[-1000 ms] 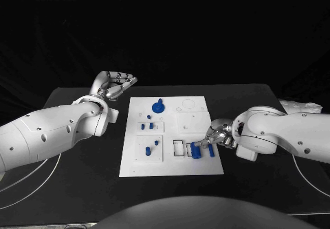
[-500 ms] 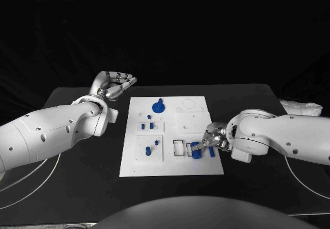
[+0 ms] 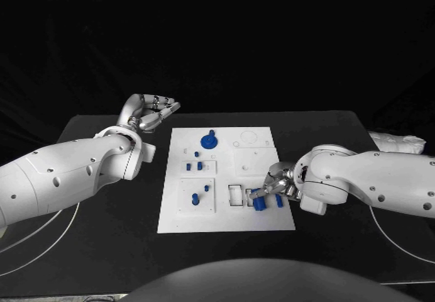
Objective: Assemble the parts on the task board
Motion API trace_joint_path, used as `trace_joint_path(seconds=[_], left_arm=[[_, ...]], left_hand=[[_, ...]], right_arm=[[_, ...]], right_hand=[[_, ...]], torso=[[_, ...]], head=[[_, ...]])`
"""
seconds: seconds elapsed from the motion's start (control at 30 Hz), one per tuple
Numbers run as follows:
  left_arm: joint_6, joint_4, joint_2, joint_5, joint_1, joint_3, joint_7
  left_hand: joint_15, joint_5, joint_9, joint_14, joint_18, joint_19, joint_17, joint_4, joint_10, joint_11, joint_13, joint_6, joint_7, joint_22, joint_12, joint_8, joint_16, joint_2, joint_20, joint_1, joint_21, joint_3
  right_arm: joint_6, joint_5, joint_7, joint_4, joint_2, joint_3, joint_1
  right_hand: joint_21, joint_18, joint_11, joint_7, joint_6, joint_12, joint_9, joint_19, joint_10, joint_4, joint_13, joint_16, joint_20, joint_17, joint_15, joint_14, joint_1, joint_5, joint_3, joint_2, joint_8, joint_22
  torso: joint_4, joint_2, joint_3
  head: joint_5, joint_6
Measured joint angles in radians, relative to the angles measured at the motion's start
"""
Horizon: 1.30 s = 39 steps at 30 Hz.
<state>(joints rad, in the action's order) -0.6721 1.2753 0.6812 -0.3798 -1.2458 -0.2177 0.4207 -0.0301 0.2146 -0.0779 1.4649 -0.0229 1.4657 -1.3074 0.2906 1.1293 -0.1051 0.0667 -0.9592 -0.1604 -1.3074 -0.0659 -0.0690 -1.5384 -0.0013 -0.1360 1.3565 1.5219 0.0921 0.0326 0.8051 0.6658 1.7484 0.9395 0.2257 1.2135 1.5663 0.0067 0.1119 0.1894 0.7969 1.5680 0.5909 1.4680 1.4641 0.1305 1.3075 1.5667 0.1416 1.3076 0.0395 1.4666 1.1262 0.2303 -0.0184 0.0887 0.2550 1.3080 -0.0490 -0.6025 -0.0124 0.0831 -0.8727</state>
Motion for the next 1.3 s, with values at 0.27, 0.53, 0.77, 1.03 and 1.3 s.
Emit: trace_joint_path(seconds=[0.27,0.53,0.77,1.03,1.3], left_arm=[[0.0,0.0,0.0,0.0,0.0,0.0,0.0],[0.001,0.0,0.0,0.0,0.0,0.0,0.0],[0.001,0.0,0.003,0.0,0.0,0.0,0.0],[0.002,0.0,0.003,0.0,0.0,0.0,0.0],[0.003,-0.002,0.0,0.0,0.0,0.0,-0.001]], left_hand=[[0.0,0.0,0.0,0.0,0.0,0.0,0.0,0.0,0.0,0.0,0.0,0.0,0.0,0.0,0.0,0.0,0.0,0.0,0.0,0.0,0.0,0.0],[0.0,0.0,0.0,0.0,0.0,0.0,0.0,0.0,0.0,0.0,0.0,0.0,0.0,0.0,0.0,0.0,0.0,0.0,0.0,0.0,0.0,0.0],[0.0,0.0,0.0,0.0,0.0,0.0,0.0,0.0,0.0,0.0,0.0,0.0,0.0,0.0,0.0,0.0,0.0,0.0,0.0,0.0,0.0,0.0],[0.0,0.0,0.0,0.0,0.0,0.0,0.0,0.003,0.0,0.0,0.0,0.0,0.0,0.0,0.0,0.0,0.0,0.0,0.0,0.0,0.0,0.003],[0.0,0.0,0.0,0.0,0.0,0.0,0.0,0.003,0.0,0.0,0.0,0.0,0.0,0.0,0.0,0.0,0.0,0.0,0.0,0.0,0.0,0.003]], right_arm=[[0.008,-0.008,0.0,0.0,-0.004,-0.001,-0.002],[0.022,-0.01,-0.006,0.002,-0.001,-0.001,-0.004],[0.05,-0.045,-0.029,0.009,0.017,0.001,-0.007],[0.088,-0.165,-0.063,0.026,0.047,0.009,0.005],[0.104,-0.27,-0.091,0.036,0.056,0.006,0.038]], right_hand=[[0.0,0.0,0.0,-0.004,0.006,0.0,0.028,0.0,0.0,-0.064,0.0,0.0,0.0,0.0,0.0,0.0,0.073,0.022,0.064,0.015,-0.01,0.0],[0.0,0.0,-0.008,-0.021,0.058,0.0,-0.075,0.0,0.003,-0.054,0.0,0.0,0.0,0.0,-0.008,0.0,0.108,0.056,0.074,0.007,0.0,0.0],[0.0,0.0,-0.009,-0.027,0.088,0.0,-0.196,0.0,0.002,-0.039,0.0,0.0,0.0,0.0,-0.008,0.0,0.115,0.027,0.089,0.0,-0.013,0.0],[0.0,0.0,-0.016,-0.023,0.101,0.0,-0.303,0.0,0.002,-0.041,0.0,0.0,0.0,0.0,-0.008,0.0,0.12,0.013,0.104,0.013,-0.033,0.0],[0.0,0.0,-0.023,-0.015,0.109,0.0,-0.302,0.0,0.002,-0.045,0.001,0.0,0.0,0.0,-0.008,0.0,0.119,0.009,0.114,0.014,-0.039,0.0]], torso=[[0.001,0.001,0.0],[0.0009,0.001,-0.0001],[0.0008,0.001,0.0003],[0.0011,0.001,0.0002],[0.001,0.001,0.0003]], head=[[0.002,0.0],[0.003,0.0],[-0.001,0.0],[-0.002,0.0],[-0.001,0.0]])
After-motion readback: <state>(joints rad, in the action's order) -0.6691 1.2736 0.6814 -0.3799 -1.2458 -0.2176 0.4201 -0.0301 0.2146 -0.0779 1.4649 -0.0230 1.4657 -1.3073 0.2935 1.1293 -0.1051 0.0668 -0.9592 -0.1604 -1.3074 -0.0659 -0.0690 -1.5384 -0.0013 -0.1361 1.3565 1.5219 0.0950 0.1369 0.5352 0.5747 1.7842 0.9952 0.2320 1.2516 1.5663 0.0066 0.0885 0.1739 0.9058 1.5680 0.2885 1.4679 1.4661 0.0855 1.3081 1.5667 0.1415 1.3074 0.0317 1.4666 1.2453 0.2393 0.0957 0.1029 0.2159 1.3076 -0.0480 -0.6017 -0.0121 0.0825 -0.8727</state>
